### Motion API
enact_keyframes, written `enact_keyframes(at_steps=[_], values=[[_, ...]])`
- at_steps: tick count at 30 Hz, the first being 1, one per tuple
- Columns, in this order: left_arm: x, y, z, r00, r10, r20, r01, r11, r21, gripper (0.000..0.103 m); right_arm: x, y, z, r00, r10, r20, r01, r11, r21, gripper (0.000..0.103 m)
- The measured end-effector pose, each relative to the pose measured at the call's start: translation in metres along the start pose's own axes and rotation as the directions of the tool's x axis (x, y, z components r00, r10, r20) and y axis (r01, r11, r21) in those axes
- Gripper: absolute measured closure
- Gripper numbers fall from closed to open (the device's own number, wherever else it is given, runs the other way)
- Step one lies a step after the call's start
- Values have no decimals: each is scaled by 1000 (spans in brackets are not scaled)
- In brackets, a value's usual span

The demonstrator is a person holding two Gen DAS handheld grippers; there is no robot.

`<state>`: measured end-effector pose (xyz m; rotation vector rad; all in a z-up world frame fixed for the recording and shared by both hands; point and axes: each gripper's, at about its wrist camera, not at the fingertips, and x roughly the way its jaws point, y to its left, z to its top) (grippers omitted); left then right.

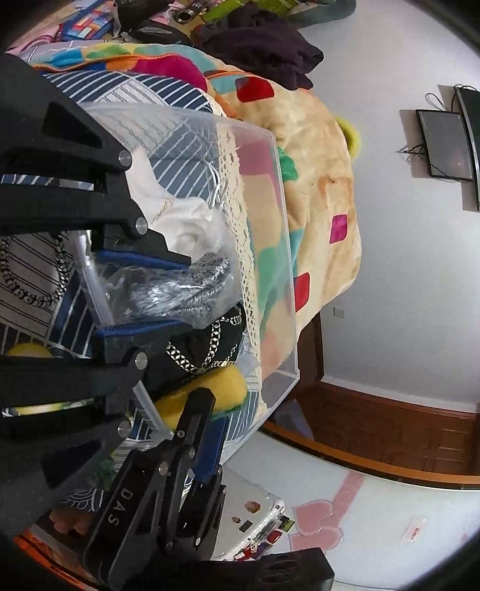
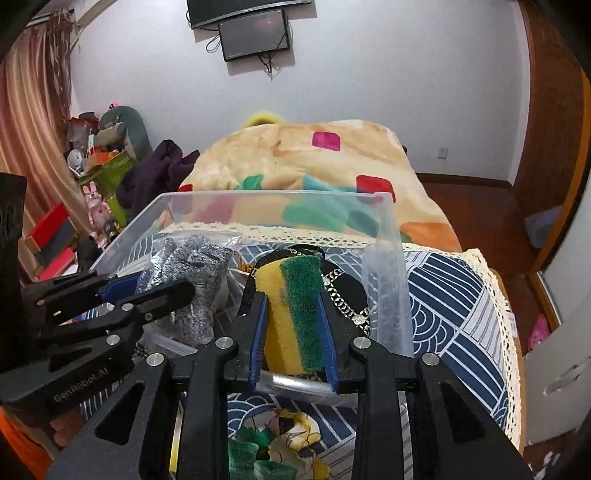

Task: Organize soft objects
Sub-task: 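Lower the bagged grey knit into the box with the left tool while the right tool drops the sponge in, then grasp the yellow plush ball with the left tool while the right tool grasps the green glove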

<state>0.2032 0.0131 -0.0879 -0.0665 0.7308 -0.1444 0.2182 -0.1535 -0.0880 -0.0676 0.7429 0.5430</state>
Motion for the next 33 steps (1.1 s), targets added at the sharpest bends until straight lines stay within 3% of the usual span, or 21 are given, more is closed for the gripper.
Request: enact_keyframes(at_steps=[4,9,13,17,20,33], values=[[-10,1,-2,1000,-12,10,12,1000,2,70,-5,-1,1,1000,9,0,-9,1000,2,76],[-27,-4,-4,999,-12,42,11,1000,15,68,-14,2,0,1000,-3,21,3,1000,-13,63],[-44,-6,-6,997,-25,75,24,1000,12,62,-25,4,-2,999,-12,48,13,999,-29,62],[-61,-9,-13,994,-44,101,44,999,3,58,-42,4,-8,996,-16,86,18,999,-30,51],[-70,-13,-21,993,-54,106,54,999,7,55,-52,4,-15,994,-12,106,15,999,-31,50],[-62,-33,-68,995,-98,10,98,995,15,54,-53,14,-57,999,10,40,-8,999,-51,49]])
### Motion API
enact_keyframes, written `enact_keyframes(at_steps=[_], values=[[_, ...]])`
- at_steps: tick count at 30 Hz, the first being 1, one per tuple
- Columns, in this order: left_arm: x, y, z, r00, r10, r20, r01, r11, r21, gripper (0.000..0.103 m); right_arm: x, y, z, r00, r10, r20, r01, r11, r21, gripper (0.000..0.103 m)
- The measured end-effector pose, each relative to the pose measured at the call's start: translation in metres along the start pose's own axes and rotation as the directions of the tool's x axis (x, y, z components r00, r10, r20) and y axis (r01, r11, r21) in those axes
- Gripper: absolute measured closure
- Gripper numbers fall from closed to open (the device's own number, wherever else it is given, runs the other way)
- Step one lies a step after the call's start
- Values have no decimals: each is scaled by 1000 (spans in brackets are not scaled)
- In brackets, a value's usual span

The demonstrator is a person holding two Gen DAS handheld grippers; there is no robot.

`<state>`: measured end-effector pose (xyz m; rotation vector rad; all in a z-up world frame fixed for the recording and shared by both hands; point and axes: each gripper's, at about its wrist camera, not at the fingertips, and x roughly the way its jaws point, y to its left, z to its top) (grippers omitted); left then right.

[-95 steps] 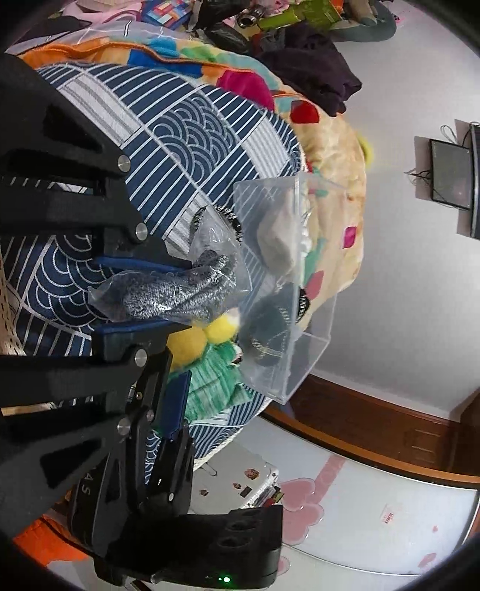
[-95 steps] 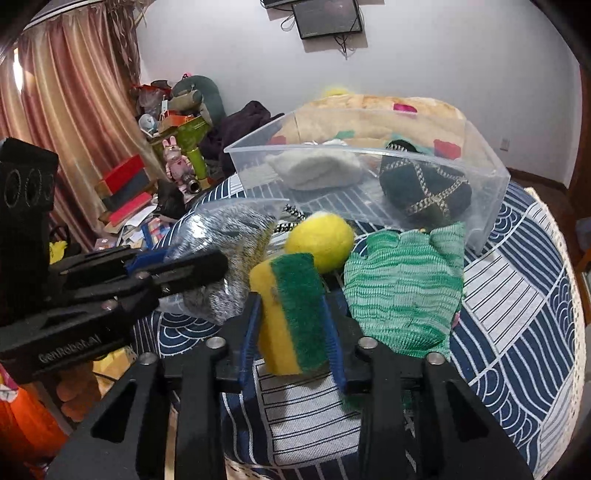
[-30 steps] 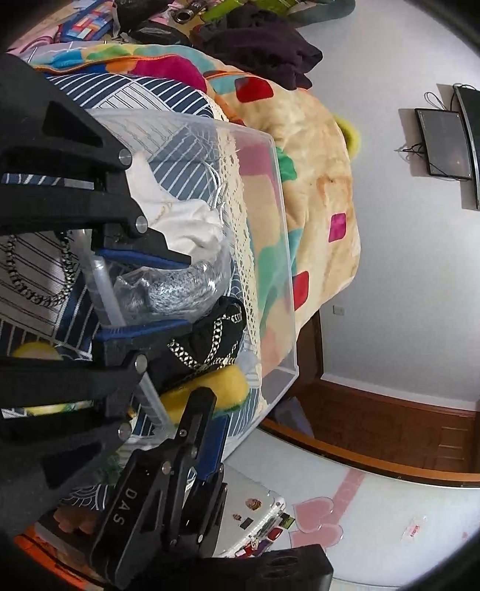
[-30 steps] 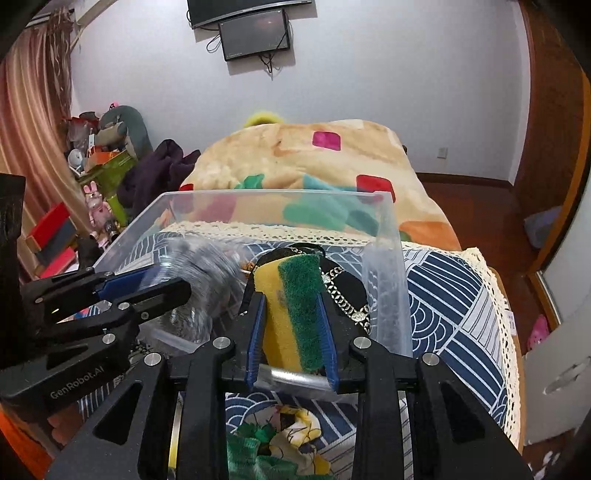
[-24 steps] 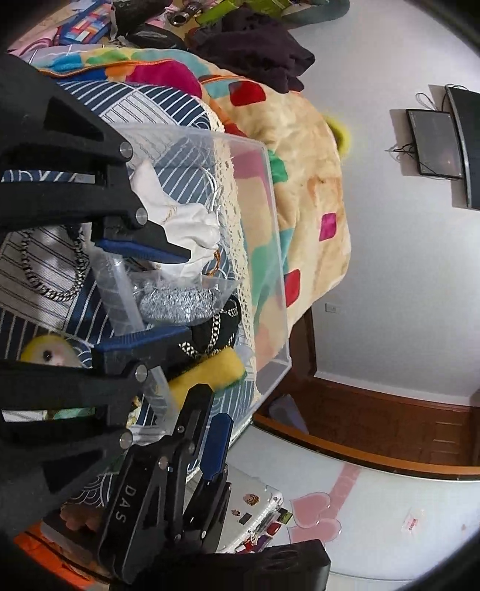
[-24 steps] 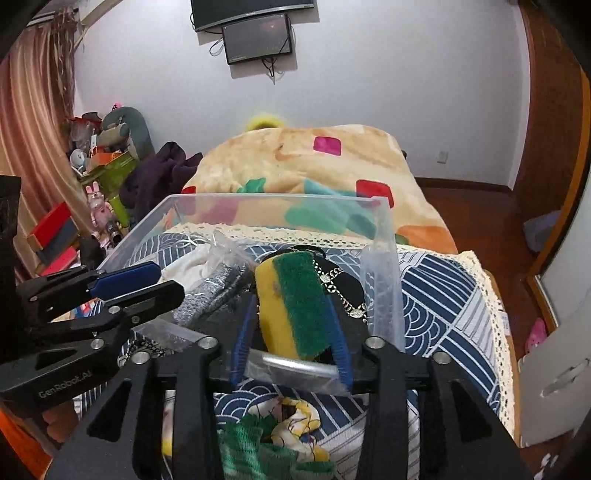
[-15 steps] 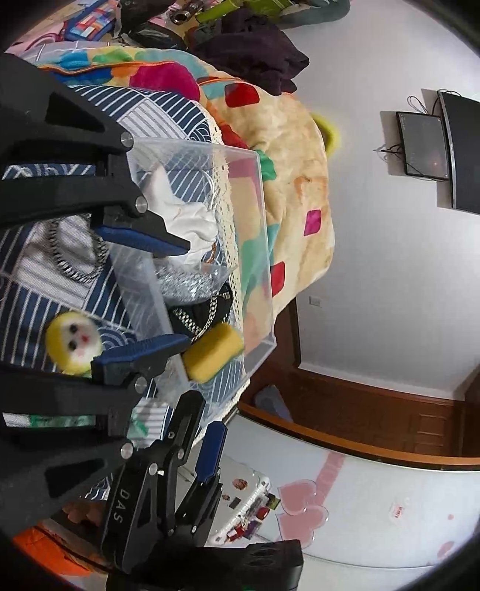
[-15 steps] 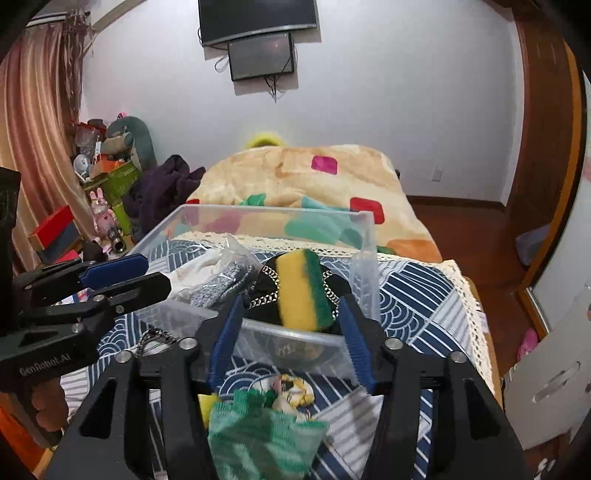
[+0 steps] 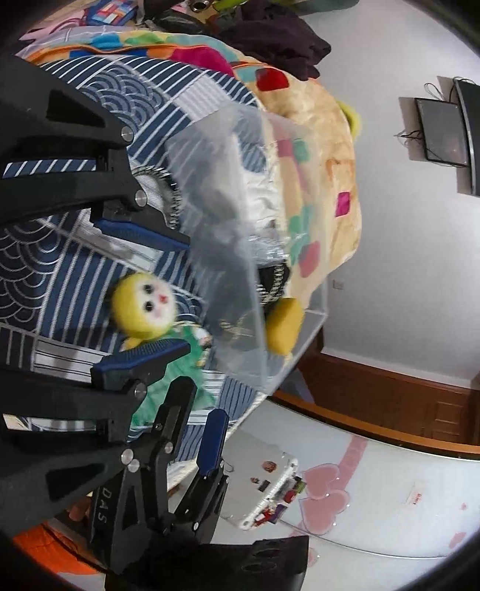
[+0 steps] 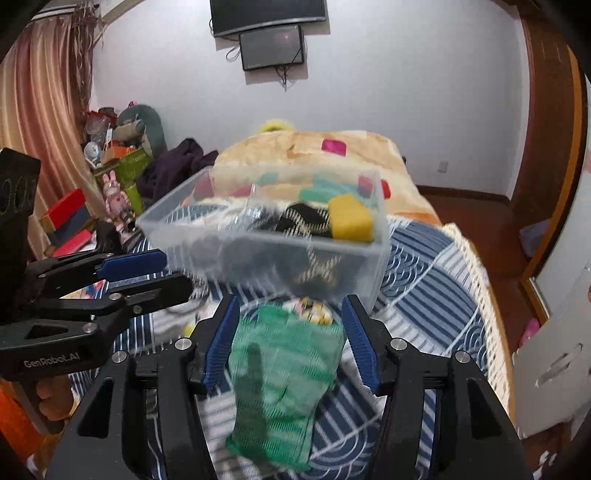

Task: Organize soft objects
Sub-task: 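Grasp the yellow plush ball with the left tool while the right tool grasps the green glove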

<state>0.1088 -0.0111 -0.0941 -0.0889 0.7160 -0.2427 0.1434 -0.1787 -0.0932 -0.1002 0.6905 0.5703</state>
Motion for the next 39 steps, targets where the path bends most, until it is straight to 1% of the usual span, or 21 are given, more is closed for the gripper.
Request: enact_keyframes(at_steps=[7,9,12,14,15,16,17,19,21,24,30,34,39], values=[[16,0,-21,997,-34,-73,32,999,-33,54,7,3,-25,997,17,-70,-18,1000,-3,46],[21,-1,-22,995,-38,-89,34,998,-43,54,9,4,-29,997,7,-82,-7,1000,-8,46],[28,-1,-22,994,-50,-96,44,997,-60,54,12,1,-32,996,-5,-90,5,1000,-1,46],[32,-2,-20,993,-62,-99,55,996,-70,54,13,-4,-33,996,4,-95,-2,1000,19,46],[33,-3,-20,993,-62,-97,55,996,-73,55,14,-8,-33,995,10,-97,-7,1000,31,48],[34,-4,-20,994,-60,-92,53,996,-73,58,13,-8,-34,995,9,-95,-6,999,37,51],[34,-5,-21,994,-64,-89,58,996,-70,62,13,-11,-35,996,6,-92,-2,999,45,58],[33,-7,-22,995,-61,-82,57,997,-59,63,10,-13,-35,996,15,-85,-10,998,58,63],[31,-8,-23,995,-58,-78,54,997,-50,64,5,-15,-35,997,24,-69,-19,997,69,73],[24,-8,-24,996,-64,-67,61,997,-50,64,1,-15,-34,998,34,-57,-29,996,83,79],[-1,-5,-18,998,-55,-7,54,998,-45,64,-12,-13,-29,1000,26,-12,-25,997,78,84],[-18,3,-10,998,-42,41,44,997,-60,64,-23,-13,-21,999,23,30,-25,996,81,85],[-35,19,6,995,-4,103,13,996,-86,64,-34,-10,-2,996,15,88,-20,998,66,86]])
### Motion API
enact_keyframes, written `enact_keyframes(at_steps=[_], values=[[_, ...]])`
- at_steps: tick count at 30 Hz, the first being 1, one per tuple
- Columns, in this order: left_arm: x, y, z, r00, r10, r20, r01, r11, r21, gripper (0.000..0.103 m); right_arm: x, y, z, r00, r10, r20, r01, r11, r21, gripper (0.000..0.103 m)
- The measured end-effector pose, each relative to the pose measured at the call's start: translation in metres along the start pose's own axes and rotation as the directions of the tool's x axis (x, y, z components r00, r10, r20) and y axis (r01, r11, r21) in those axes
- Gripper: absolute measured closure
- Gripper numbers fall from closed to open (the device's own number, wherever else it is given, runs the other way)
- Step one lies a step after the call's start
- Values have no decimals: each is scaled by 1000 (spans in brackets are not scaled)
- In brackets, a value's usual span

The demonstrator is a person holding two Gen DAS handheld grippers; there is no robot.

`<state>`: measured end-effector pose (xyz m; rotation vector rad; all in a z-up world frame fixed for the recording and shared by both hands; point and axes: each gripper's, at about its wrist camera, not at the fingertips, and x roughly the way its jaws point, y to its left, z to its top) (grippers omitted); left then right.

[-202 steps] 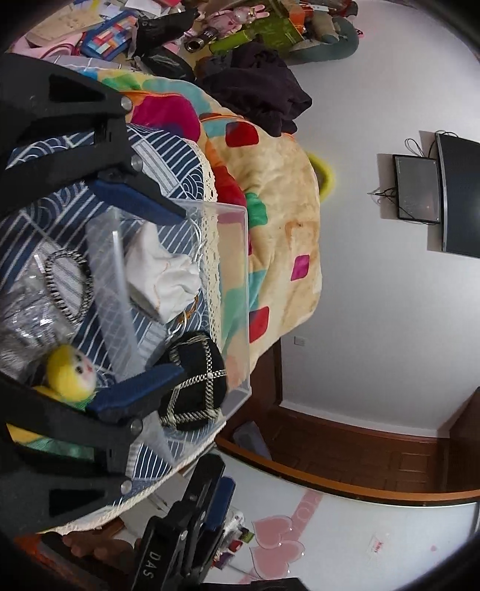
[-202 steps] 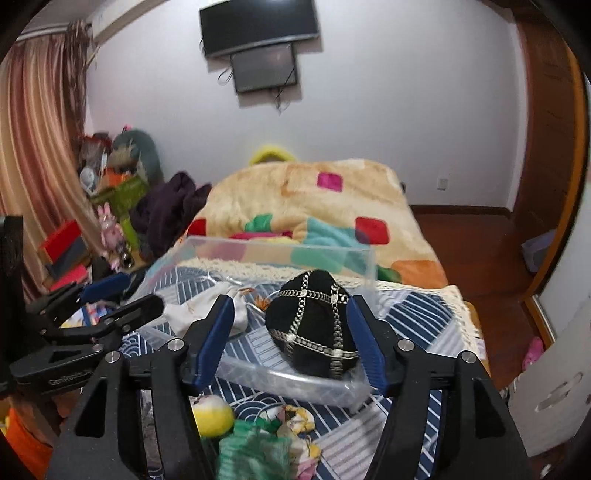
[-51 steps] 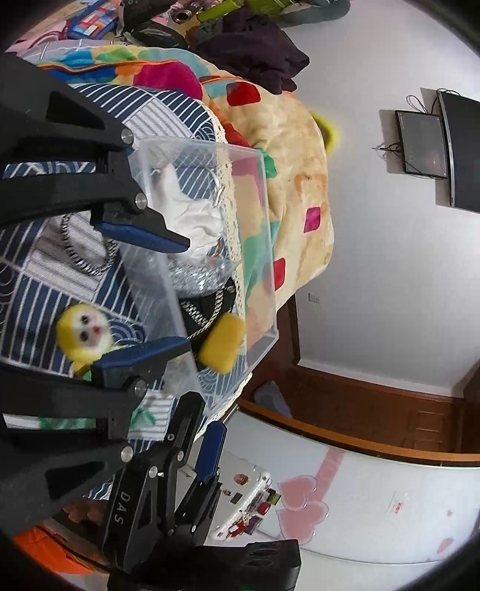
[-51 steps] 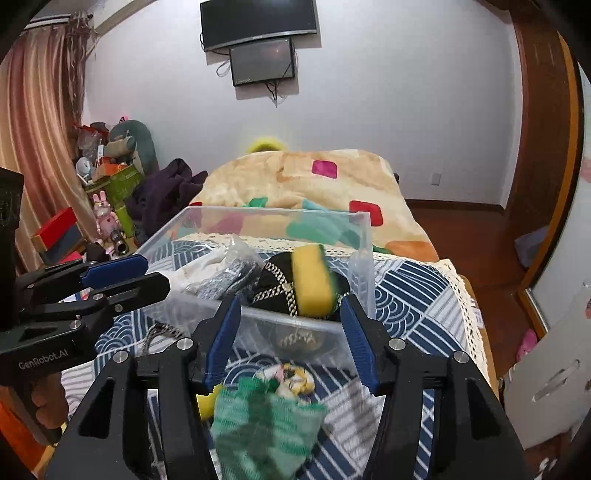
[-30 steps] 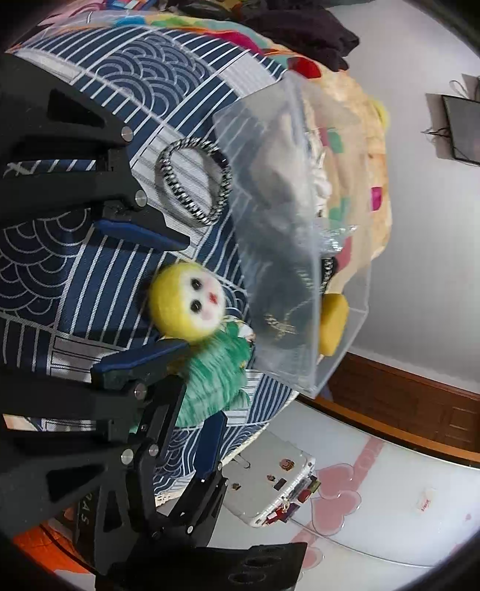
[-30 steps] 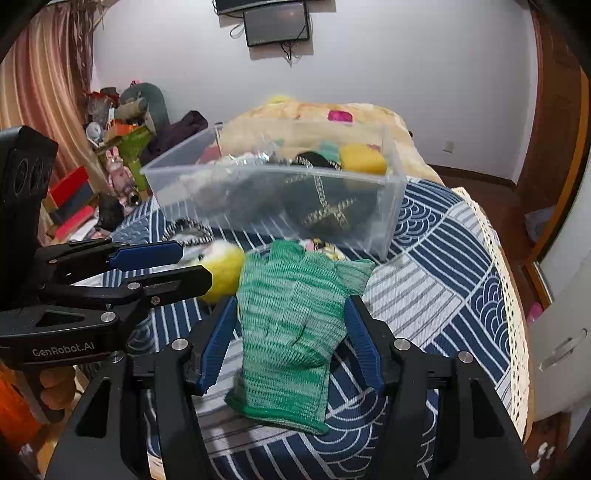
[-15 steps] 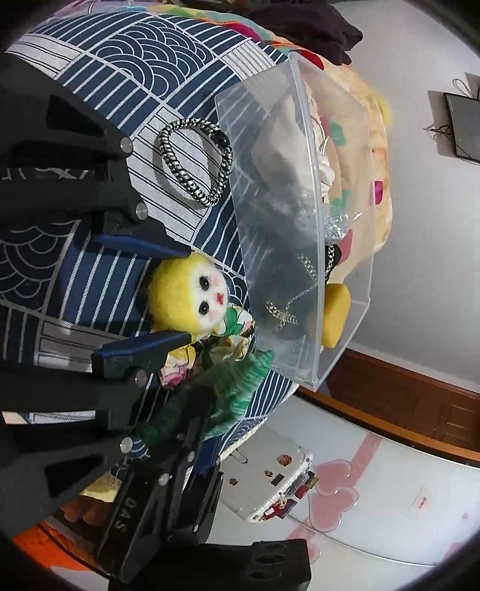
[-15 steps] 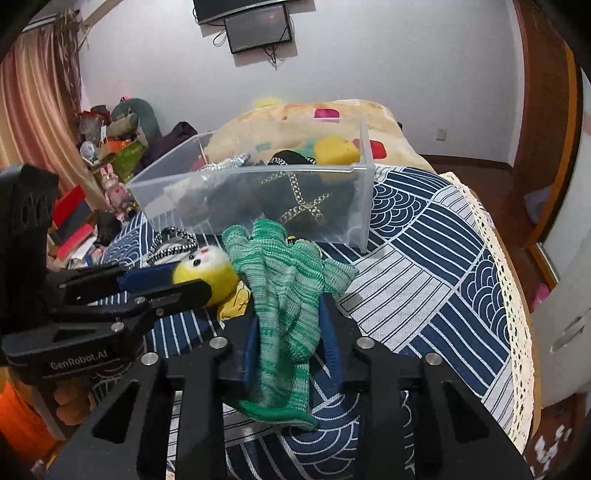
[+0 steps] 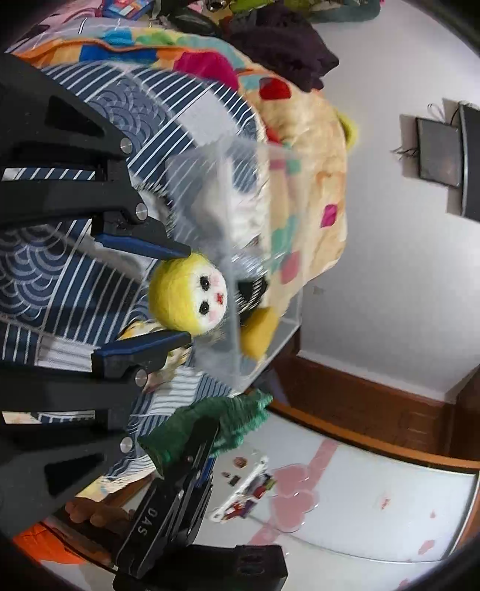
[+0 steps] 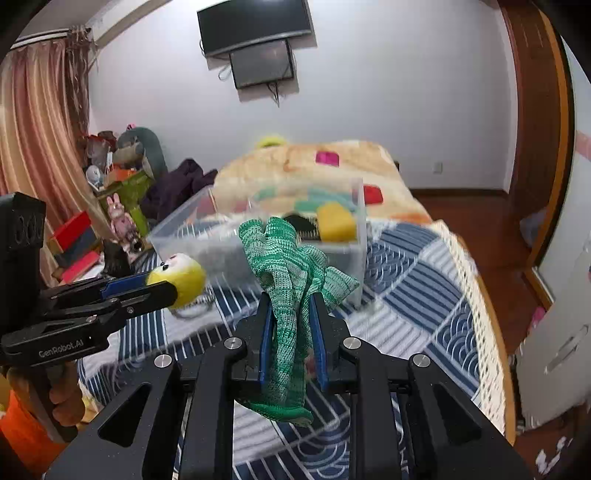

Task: Organize soft objects
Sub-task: 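Grasp the yellow plush ball with the left tool while the right tool grasps the green glove, then drop the plush ball into the box with the left tool while the right tool drops the glove in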

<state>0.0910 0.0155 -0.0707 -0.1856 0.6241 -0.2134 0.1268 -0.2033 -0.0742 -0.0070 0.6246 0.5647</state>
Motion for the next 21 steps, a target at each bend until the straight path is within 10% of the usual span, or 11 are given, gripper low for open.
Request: enact_keyframes(at_steps=[21], values=[[34,40,50,980,196,33,-196,981,1,64,57,20,71,998,-36,56,41,995,-88,85]])
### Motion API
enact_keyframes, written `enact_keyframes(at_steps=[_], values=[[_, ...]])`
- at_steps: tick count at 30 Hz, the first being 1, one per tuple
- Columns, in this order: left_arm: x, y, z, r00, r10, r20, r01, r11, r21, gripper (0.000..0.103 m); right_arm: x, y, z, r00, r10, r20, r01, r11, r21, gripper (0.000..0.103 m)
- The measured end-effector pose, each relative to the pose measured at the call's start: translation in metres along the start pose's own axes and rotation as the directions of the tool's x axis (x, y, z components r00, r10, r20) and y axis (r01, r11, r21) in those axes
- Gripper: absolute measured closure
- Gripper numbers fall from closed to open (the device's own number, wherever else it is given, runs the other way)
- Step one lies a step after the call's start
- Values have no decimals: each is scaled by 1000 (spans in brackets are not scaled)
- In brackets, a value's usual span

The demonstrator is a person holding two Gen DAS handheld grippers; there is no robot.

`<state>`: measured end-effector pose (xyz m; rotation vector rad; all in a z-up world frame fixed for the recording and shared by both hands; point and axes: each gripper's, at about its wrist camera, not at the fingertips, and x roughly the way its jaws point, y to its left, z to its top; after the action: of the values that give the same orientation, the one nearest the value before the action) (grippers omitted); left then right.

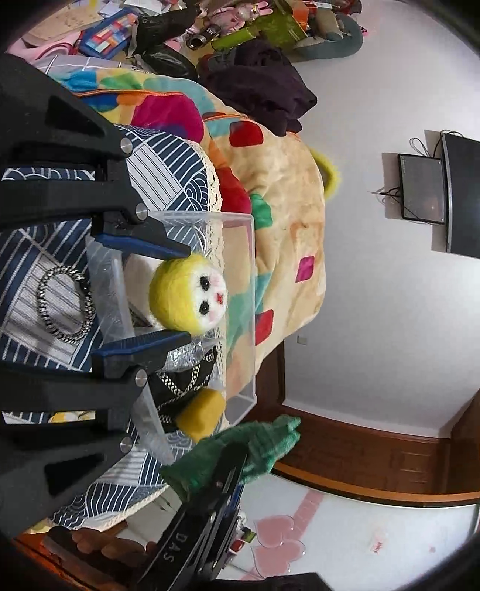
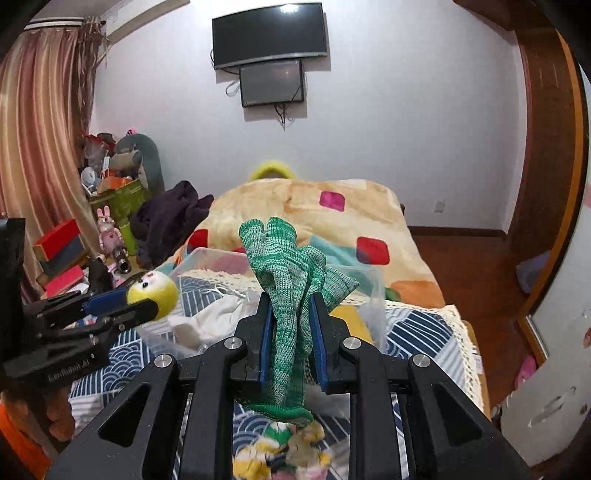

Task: Organize soft objects
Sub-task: 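Drop the plush ball into the box with the left tool while the right tool drops the glove in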

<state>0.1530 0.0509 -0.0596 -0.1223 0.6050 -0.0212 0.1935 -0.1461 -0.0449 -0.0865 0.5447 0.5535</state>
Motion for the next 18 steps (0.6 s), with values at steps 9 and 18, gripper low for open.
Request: enact_keyframes(at_steps=[9,18], values=[[39,-7,1,997,-7,-82,8,1000,14,64,45,5,-2,993,25,-115,-25,1000,4,86],[51,-17,-5,993,29,-111,-21,997,72,64,62,11,-14,980,7,-199,-19,998,-58,85]])
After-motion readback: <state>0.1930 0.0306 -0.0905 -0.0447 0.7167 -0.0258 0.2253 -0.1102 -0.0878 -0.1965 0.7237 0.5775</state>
